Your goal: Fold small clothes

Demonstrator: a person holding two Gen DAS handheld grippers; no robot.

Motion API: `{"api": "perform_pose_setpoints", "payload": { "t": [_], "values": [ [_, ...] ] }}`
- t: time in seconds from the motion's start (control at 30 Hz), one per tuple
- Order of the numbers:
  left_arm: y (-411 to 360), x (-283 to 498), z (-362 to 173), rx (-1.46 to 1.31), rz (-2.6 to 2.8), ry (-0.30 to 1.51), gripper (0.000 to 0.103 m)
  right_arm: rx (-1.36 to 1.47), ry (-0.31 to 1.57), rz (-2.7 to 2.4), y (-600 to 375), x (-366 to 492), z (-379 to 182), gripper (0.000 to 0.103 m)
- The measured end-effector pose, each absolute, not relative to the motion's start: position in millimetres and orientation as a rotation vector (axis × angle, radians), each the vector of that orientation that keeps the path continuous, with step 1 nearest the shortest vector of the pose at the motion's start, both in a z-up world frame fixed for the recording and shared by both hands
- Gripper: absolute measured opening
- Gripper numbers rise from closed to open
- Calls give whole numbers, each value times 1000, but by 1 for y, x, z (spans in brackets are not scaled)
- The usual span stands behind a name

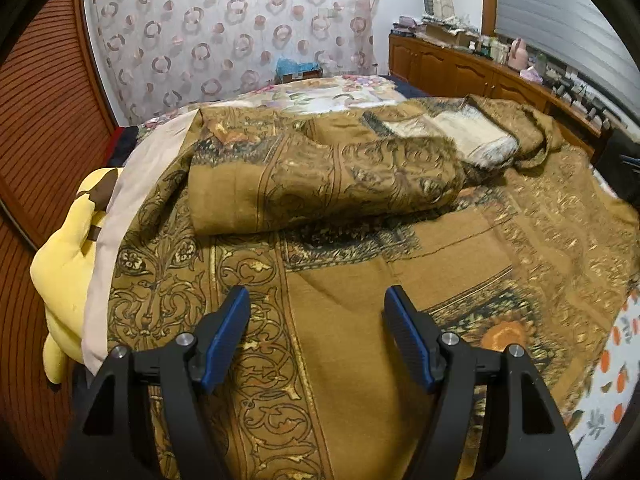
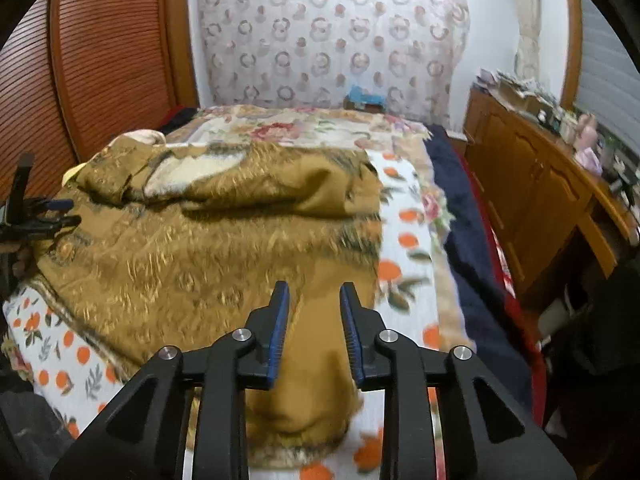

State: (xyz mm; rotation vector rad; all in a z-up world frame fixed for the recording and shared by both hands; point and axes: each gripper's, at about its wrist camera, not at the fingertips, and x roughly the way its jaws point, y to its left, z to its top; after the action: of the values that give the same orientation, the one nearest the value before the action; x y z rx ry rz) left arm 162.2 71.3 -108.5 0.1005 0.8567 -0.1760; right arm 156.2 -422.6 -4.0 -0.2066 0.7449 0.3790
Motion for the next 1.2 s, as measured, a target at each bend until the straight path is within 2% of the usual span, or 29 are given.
{"api": "perform_pose_setpoints", "payload": {
  "t": [0.07, 0.17, 0.43, 0.93, 0.97, 1.0, 1.07, 1.1, 1.2],
  "values": [
    [72, 162, -99, 91, -177, 840, 70, -222, 738, 380, -414, 170, 0, 39],
    [72, 163, -81, 75, -195, 795, 70, -232, 736, 404, -400, 189, 0, 44],
    [74, 201, -52, 46, -205, 759, 70, -255, 741, 451, -369, 248, 0, 48],
    [110, 275, -62, 28, -120, 813, 70, -277, 787, 486, -346, 338, -24, 51],
    [112, 278, -63, 18, -133, 817, 68, -273, 793, 484, -346, 341, -27, 51],
    [115, 280, -64, 3, -154, 824, 61, -268, 803, 485, -347, 344, -31, 51],
    [117, 282, -65, 0, -157, 830, 56, -261, 839, 488, -346, 349, -41, 51],
    [117, 283, -65, 7, -153, 831, 49, -266, 854, 486, -344, 350, -45, 51],
    [117, 288, -69, 23, -145, 846, 38, -304, 858, 474, -339, 348, -57, 51]
  ]
}}
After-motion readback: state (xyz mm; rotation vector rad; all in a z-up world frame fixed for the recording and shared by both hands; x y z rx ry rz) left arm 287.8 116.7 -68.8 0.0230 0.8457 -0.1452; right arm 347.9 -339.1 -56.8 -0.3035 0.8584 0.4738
